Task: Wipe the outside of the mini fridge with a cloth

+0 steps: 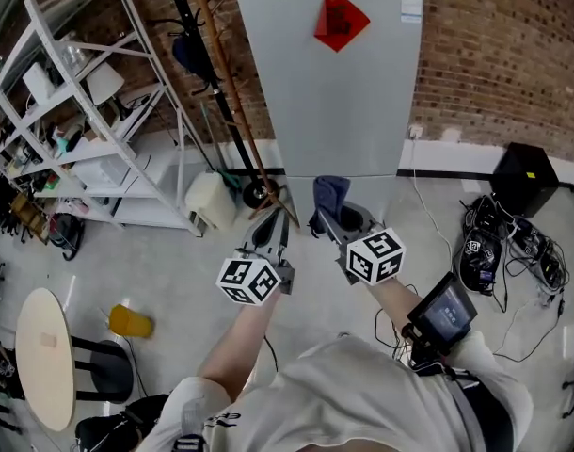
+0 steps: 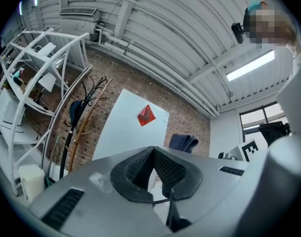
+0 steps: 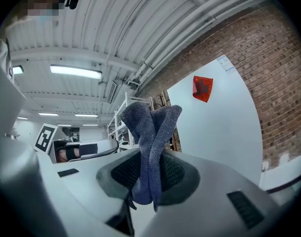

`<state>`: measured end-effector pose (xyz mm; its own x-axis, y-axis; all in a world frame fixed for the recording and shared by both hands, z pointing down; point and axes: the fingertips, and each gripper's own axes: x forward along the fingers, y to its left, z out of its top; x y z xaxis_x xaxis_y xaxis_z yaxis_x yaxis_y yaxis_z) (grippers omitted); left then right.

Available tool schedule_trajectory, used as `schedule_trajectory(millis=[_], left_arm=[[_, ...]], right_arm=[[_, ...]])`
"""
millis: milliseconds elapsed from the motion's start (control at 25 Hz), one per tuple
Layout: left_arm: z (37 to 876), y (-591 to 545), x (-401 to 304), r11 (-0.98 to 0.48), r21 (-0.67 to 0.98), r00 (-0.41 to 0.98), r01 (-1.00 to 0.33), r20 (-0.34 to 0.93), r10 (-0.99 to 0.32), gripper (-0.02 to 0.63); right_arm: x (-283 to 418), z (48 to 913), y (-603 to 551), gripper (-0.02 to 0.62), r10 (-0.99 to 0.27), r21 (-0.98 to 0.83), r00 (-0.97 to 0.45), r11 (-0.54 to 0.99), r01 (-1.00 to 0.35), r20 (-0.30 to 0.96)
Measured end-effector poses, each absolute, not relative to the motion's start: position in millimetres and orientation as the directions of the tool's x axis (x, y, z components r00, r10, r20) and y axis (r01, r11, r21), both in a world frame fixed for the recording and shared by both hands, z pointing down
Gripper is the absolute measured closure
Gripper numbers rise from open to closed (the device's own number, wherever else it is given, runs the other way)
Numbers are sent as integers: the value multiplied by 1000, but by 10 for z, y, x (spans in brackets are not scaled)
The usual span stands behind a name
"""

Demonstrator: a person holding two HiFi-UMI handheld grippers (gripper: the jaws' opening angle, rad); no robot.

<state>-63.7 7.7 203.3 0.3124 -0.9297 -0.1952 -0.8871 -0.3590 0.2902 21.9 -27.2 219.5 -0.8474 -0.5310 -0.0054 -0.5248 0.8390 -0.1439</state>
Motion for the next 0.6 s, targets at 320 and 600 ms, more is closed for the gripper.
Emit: schedule_trajectory(millis=[320, 600], left_arm=[[1973, -723, -829, -343, 298, 292, -891, -202, -935, 603], [1834, -1404, -1361, -370, 309, 308, -876, -231, -923, 603]], right_arm=[[56, 2171, -1137, 511, -523, -125, -852, 846, -519, 1], [-480, 1961, -1855, 511, -547, -49, -837, 836, -546, -13]])
